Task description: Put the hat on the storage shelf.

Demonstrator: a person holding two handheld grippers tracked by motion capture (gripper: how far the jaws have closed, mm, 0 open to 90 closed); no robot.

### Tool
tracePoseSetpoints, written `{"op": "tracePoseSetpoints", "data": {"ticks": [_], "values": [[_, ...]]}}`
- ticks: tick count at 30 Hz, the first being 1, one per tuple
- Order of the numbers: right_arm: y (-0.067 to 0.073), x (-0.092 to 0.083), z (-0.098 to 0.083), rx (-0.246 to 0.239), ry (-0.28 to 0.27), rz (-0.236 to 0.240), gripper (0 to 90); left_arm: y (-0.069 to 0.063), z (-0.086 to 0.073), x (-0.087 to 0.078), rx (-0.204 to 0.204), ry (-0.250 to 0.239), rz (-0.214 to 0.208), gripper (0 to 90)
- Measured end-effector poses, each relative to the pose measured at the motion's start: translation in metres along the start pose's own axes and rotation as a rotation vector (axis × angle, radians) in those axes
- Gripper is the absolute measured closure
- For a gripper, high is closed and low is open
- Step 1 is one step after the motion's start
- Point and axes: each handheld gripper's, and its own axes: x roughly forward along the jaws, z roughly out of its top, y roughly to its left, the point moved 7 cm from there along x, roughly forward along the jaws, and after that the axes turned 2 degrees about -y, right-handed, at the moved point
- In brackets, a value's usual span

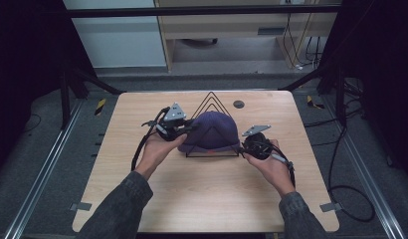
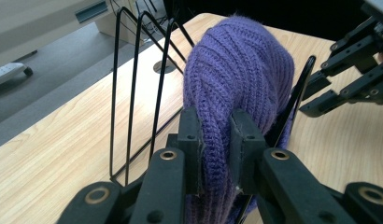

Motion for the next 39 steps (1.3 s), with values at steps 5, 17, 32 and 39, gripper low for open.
{"op": "tracePoseSetpoints", "data": {"ticks": [5,17,32,39], "values": [[-0.001,-0.002,-0.001,0.005,-0.003,-0.003,67.7,-0.001,-0.004,0.001,0.001,0.004,-0.001,75.3],[-0.004,-0.011,-0.01,0.02,-0.005,-0.007,66.5,0.001,-0.01,-0.001,0.008,0.006,0.007,73.3],[-0.007,-0.015,-0.019,0.039,-0.003,-0.008,64.2,-0.002,-0.008,-0.008,0.006,-0.009,0.0,69.1],[-0.006,-0.014,-0.021,0.051,-0.004,-0.006,62.5,-0.004,-0.009,-0.008,0.011,-0.009,-0.008,69.3]]}}
